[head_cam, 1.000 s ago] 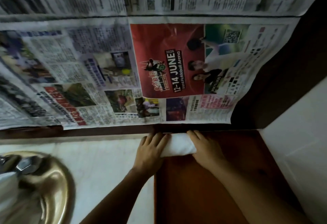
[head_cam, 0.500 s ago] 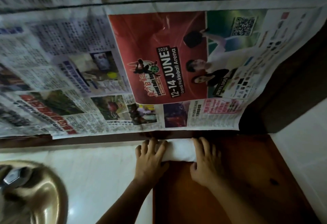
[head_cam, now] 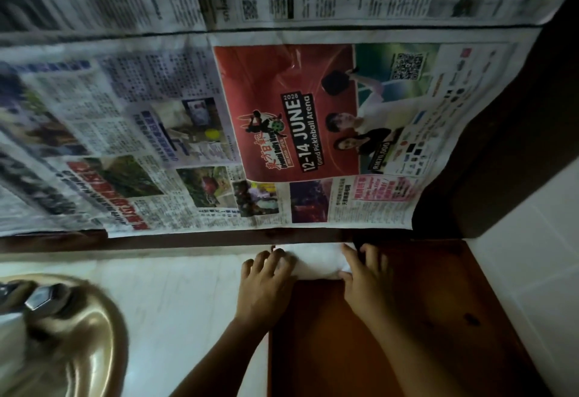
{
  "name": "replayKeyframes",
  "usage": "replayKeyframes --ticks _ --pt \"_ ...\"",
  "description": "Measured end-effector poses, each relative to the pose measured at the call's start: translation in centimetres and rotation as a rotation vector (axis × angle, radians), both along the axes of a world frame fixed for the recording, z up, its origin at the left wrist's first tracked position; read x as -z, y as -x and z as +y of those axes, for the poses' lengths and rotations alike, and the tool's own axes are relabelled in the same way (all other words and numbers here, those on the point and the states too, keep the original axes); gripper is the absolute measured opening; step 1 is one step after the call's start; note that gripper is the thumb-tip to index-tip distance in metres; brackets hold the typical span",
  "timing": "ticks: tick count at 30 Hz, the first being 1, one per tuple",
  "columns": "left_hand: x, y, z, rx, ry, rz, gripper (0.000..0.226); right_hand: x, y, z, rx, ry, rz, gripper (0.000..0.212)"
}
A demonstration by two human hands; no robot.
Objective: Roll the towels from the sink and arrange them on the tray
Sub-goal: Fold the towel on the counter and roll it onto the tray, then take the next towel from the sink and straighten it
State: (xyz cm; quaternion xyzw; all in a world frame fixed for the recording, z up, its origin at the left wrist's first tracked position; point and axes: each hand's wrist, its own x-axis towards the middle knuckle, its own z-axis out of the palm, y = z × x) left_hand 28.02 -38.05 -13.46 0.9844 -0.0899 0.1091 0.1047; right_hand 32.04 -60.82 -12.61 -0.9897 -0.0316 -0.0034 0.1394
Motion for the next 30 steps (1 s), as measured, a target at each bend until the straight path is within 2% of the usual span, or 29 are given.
replayKeyframes --ticks 3,7,10,13,16,21,24,27,30 --pt "-0.3 -1.4 0.1 0.007 -0.068 0.034 0.037 -1.0 -0.4 -0.1 -0.002 0.003 0.177 0.067" --pt "-2.7 -1.1 -0.1 -0.008 -0.026 0.161 0.045 -4.2 0.0 -0.3 -0.026 -0.049 0.400 0.070" --pt "-4.7 1.2 1.3 -0.043 0.040 0.191 0.055 -7.0 1.0 0.4 -0.021 -0.005 0.314 0.081" --pt "-6.3 3.4 3.1 -0.051 0.036 0.166 0.058 -8.9 1.7 1.0 0.053 -0.001 0.219 0.074" --pt "-8.4 7.8 7.8 -0.128 0.033 0.132 0.058 -10.1 3.0 4.3 -0.059 -0.057 0.163 0.062" --pt "-10.6 14.5 17.5 -0.267 0.038 0.080 0.054 -11.1 5.8 12.3 -0.268 -0.133 0.198 0.058" --pt "-12.0 19.3 24.2 -0.362 0.028 0.056 0.058 -11.5 8.2 18.6 -0.377 -0.151 0.217 0.052" --pt "-12.6 23.8 31.2 -0.472 0.030 -0.006 0.049 -12.2 10.7 25.1 -0.515 -0.178 0.193 0.051" --pt "-12.3 27.7 37.5 -0.586 0.015 0.036 0.049 -12.9 13.2 32.0 -0.642 -0.205 0.179 0.047"
